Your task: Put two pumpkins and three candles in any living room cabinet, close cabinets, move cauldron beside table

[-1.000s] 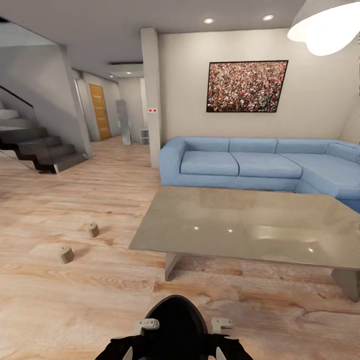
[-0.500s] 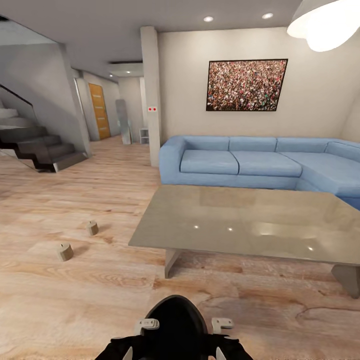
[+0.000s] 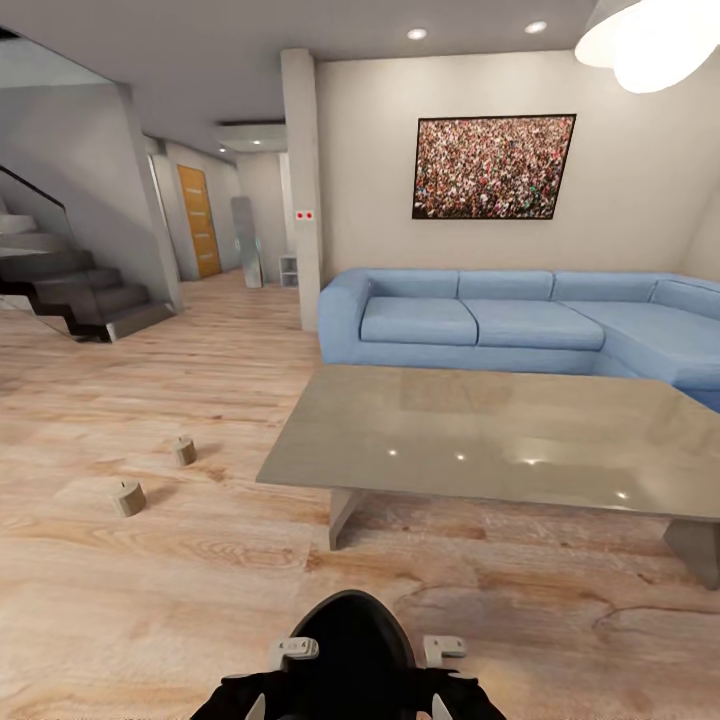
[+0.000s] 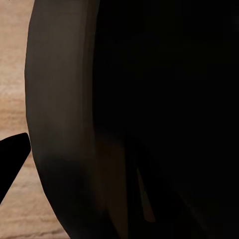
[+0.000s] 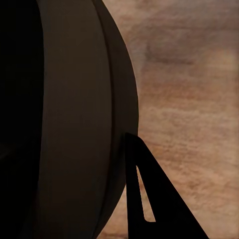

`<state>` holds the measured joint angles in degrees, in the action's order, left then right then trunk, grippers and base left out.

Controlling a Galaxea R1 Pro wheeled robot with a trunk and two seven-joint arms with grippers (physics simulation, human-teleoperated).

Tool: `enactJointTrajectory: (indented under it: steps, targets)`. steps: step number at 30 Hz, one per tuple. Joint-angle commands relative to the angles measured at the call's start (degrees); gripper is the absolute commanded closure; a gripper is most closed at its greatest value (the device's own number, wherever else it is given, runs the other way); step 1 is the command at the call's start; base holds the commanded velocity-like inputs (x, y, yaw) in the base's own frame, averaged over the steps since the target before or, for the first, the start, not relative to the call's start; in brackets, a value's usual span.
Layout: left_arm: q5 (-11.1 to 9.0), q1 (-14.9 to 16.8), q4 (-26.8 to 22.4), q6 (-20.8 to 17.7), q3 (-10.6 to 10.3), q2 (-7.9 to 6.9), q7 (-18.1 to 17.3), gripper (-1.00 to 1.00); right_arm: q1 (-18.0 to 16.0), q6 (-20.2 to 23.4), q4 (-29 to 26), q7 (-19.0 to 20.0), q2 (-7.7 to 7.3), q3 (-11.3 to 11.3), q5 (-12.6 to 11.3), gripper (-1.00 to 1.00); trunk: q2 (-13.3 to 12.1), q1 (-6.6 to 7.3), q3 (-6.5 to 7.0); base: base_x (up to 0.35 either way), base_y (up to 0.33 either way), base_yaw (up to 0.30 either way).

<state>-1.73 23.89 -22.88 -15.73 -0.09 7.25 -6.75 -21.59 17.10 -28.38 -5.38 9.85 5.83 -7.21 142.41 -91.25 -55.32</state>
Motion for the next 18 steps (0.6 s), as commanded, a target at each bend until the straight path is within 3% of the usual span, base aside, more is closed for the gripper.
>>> enactJointTrajectory:
  steps: [1,8,18]
  targets:
    - [-0.28,0.01,-0.27,0.6,-1.14,-1.01,0.16,1.0,-0.03,0.22,0.09,-0.42,-0.09,1.11,-2.37,1.0,0.03,0.02,-0.05,0.0,0.0,0.0]
    - [-0.24,0.01,-0.31,0.62,-1.14,-1.07,0.16,1.0,-0.03,0.22,0.08,-0.42,-0.09,1.11,-2.37,1.0,0.03,0.02,-0.05,0.017,0.0,0.0]
    - [-0.2,0.01,-0.32,0.54,-1.15,-1.08,0.16,1.0,-0.03,0.22,0.08,-0.42,-0.09,1.11,-2.37,1.0,0.03,0.02,-0.05,0.271,0.0,0.0]
